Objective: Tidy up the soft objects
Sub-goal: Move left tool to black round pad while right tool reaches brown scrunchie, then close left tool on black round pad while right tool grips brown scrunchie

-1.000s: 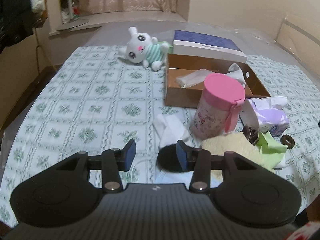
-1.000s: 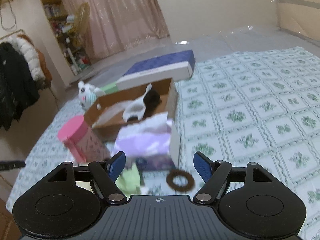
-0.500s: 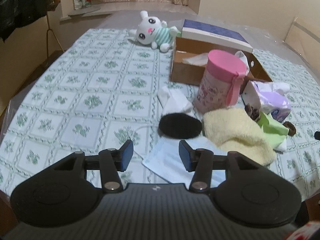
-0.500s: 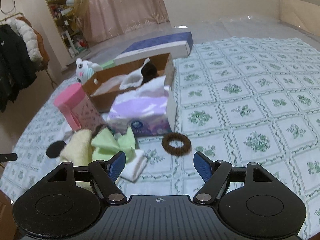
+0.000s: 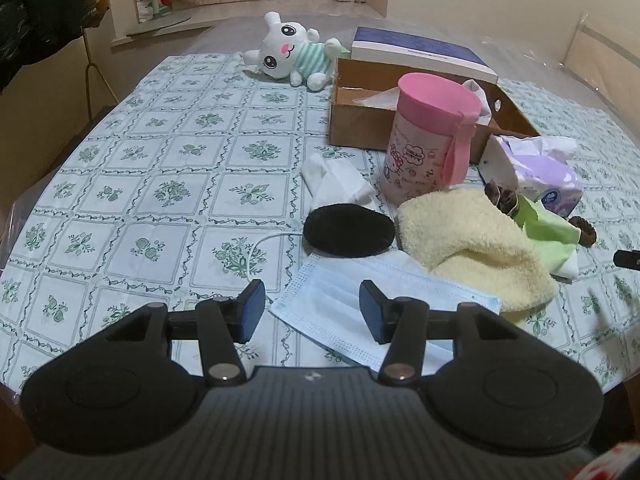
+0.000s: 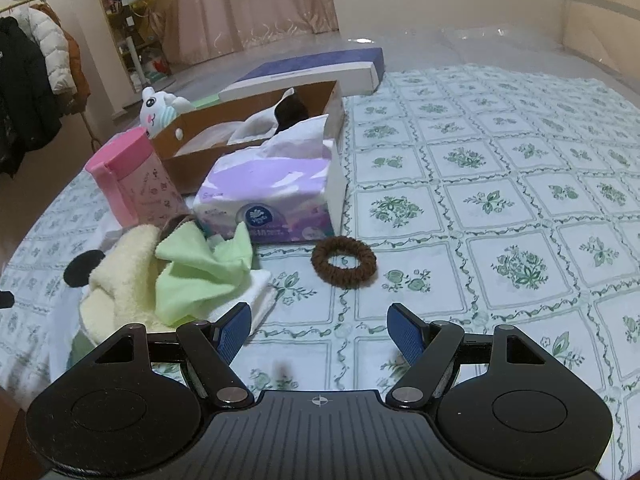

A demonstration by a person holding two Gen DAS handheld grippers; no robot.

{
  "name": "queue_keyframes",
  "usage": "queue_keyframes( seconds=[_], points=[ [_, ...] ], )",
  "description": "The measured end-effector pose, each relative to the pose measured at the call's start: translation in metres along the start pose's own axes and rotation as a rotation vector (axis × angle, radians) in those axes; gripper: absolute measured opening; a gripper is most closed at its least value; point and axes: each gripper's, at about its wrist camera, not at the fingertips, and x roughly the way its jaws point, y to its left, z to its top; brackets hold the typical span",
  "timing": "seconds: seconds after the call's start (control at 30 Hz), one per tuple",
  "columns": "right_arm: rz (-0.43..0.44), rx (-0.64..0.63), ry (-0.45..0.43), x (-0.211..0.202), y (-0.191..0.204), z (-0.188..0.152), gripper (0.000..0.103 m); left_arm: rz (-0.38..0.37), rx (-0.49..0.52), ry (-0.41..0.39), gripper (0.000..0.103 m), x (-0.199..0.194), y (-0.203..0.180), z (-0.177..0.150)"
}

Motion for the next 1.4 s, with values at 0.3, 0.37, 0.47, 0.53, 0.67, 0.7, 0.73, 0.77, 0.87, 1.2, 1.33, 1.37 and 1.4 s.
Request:
queue_keyframes(
  seconds=[0.3, 0.37, 0.47, 0.53, 0.67, 0.7, 0.73, 0.77, 0.87, 1.2, 1.33, 1.37, 1.4],
  points=[
    [-0.024, -0.013, -0.002, 0.023, -0.011, 0.006, 0.078, 0.005, 0.007, -0.004, 0.055, 0.012, -0.005, 0.003],
    [-0.029, -0.025, -0.009, 0.029, -0.012, 0.009, 0.078, 0.008, 0.013, -0.001, 0.056, 0.016, -0.006, 0.004],
    [-0.035, -0.04, -0.014, 0.041, -0.013, 0.013, 0.078, 0.012, 0.016, 0.002, 0.056, 0.021, -0.008, 0.005],
    [-0.035, -0.049, -0.022, 0.048, -0.013, 0.015, 0.078, 0.015, 0.012, 0.002, 0.056, 0.025, -0.008, 0.005],
    [-0.043, -0.072, -0.023, 0.065, -0.013, 0.019, 0.078, 0.021, 0.015, 0.003, 0.056, 0.031, -0.008, 0.007],
    [-0.047, -0.075, -0.023, 0.069, -0.012, 0.02, 0.077, 0.021, 0.017, 0.004, 0.058, 0.032, -0.008, 0.007],
    [-0.047, -0.079, -0.024, 0.072, -0.012, 0.02, 0.077, 0.022, 0.019, 0.005, 0.058, 0.033, -0.009, 0.007],
    [-0.048, -0.084, -0.027, 0.076, -0.012, 0.021, 0.073, 0.022, 0.022, 0.005, 0.06, 0.035, -0.009, 0.007],
    [-0.056, -0.1, -0.016, 0.084, -0.01, 0.02, 0.059, 0.02, 0.031, -0.003, 0.061, 0.038, -0.012, 0.008],
    [-0.081, -0.125, -0.026, 0.087, -0.01, 0.019, 0.024, 0.006, 0.048, -0.002, 0.066, 0.053, -0.017, 0.012],
    [-0.088, -0.1, -0.036, 0.081, -0.016, 0.02, 0.024, -0.01, 0.061, -0.004, 0.071, 0.063, -0.02, 0.014],
    [-0.087, -0.091, -0.037, 0.08, -0.017, 0.021, 0.024, -0.014, 0.07, -0.003, 0.071, 0.067, -0.021, 0.014],
    [-0.086, -0.084, -0.039, 0.079, -0.019, 0.021, 0.024, -0.017, 0.078, -0.005, 0.071, 0.07, -0.021, 0.015]
  ],
)
